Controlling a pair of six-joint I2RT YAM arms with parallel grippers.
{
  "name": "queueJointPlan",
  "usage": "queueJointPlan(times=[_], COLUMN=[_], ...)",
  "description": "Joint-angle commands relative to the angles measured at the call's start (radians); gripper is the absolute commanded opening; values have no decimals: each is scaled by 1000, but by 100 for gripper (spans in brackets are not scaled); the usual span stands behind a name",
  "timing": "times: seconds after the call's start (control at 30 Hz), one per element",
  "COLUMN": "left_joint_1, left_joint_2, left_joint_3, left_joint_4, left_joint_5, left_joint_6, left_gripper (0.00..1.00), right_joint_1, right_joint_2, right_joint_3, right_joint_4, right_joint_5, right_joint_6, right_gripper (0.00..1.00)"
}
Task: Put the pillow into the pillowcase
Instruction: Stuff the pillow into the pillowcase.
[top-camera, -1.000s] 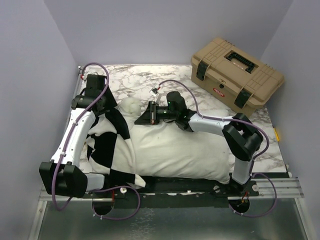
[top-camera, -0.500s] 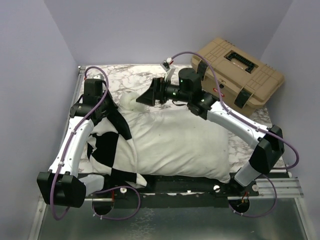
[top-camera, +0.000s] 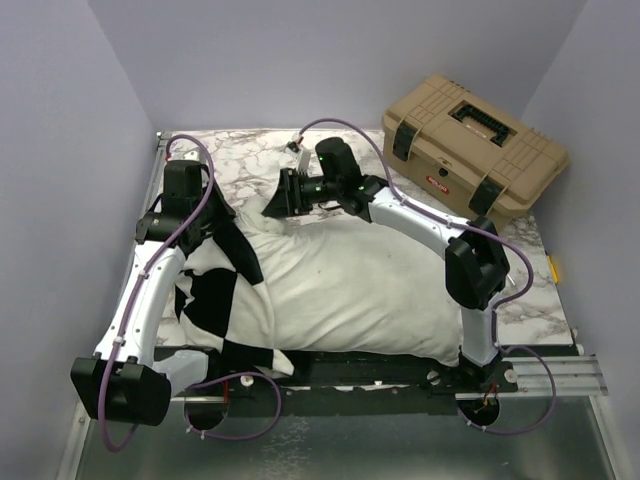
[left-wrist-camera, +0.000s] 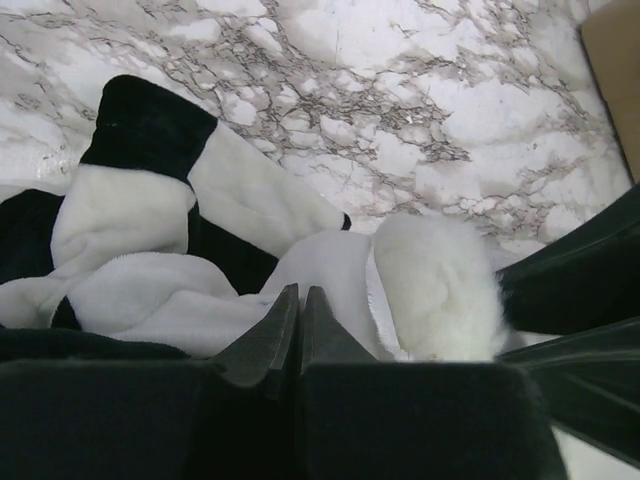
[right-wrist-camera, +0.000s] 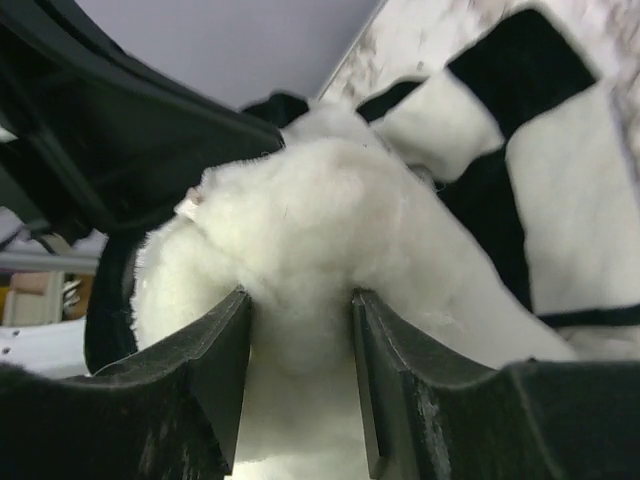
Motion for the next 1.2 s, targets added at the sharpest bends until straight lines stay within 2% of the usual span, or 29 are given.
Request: queueJointPlan(times=[0.0,0.13,0.23,0.4,0.53,0.67,0.77,0.93,1.03,1.17], left_joint_1=[-1,-35,-124,-321,-455,-639,-749,-905,-973,-1031], left_joint_2=[-37,-19,12,54,102,179,262,385,425,452], left_joint_3=[74,120,182,302,391,490,592,730,750,742], left_joint_4=[105,186,210,214,237,250,251,249,246,242], left_joint_5=[58,177,222,198,184,90,66,52,43,5], left_joint_6=[-12,-60,-85,-107,-166,-148,-114,-70,-38,10], left_gripper=[0,0,0,0,0,0,0,0,0,0], right_joint_1=[63,107,118,118,118,117,111,52,11,-27], right_joint_2=[-48,-35,-18,-8,19,53,58,9,-12,-15], right_joint_3=[-137,-238,-309,-371,-427,-449,-436,-460,-466,-468], right_joint_4=[152,367,599,808,1085,1296,1318,1207,1130,1119], right_joint_5=[-174,-230,-256,-260,-242,-181,-154,-88,-49,-4], right_joint_6=[111,250,396,530,724,877,898,849,809,809], right_gripper=[43,40,36,34,29,27,27,29,30,32])
